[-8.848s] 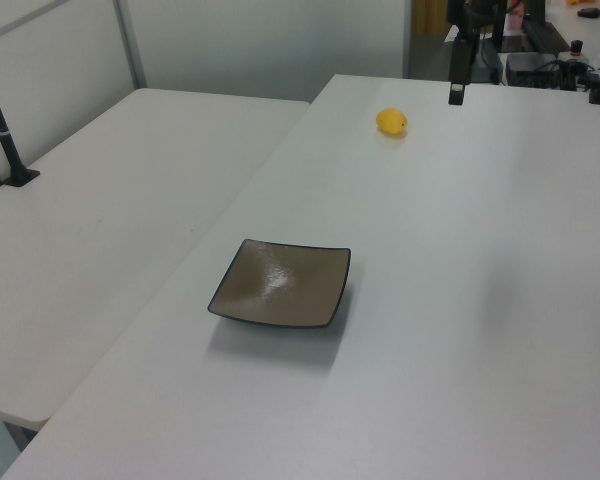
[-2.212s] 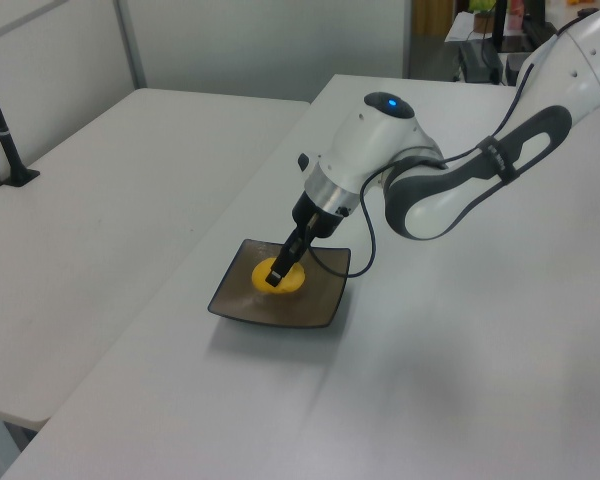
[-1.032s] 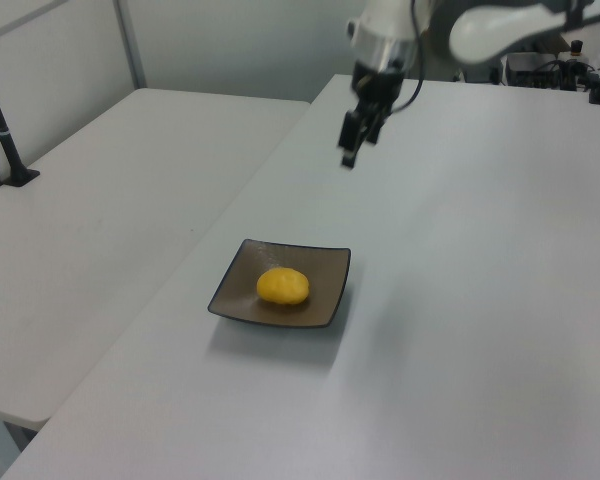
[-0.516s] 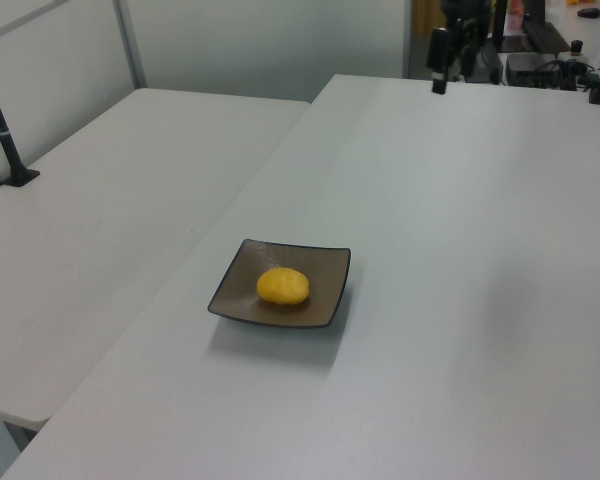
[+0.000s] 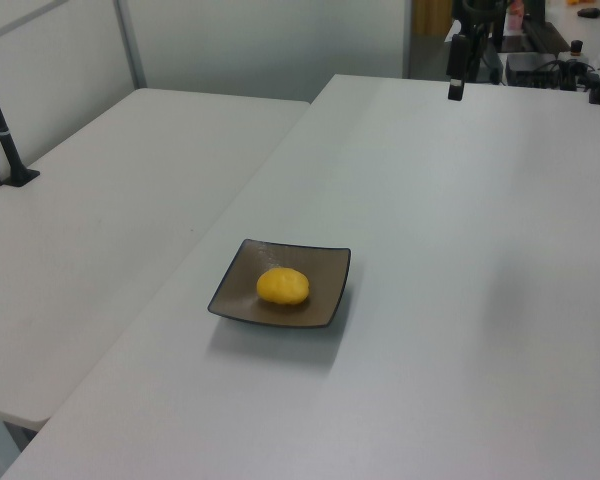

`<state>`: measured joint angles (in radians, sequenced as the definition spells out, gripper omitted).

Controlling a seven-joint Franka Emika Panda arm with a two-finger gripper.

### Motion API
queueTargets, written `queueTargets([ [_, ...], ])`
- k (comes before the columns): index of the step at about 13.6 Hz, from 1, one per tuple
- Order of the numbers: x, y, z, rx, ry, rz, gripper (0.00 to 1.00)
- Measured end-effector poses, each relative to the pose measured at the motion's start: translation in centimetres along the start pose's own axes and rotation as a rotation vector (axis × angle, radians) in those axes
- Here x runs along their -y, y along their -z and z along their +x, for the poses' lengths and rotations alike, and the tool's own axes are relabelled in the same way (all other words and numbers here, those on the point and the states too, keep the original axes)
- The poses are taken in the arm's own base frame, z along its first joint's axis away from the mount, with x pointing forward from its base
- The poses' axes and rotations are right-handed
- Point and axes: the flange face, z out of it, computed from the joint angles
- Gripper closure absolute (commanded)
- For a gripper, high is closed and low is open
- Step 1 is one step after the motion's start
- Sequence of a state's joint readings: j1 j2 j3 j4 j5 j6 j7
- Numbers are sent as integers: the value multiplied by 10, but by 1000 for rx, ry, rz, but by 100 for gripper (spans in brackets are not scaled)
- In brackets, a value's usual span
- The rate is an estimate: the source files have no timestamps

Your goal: Put potatoes on a ceramic plate

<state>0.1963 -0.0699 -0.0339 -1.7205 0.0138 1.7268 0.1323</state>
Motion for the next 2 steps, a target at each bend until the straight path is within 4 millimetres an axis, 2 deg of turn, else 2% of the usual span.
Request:
queueTargets([
  [2, 0, -1, 3, -10, 15, 1, 0],
])
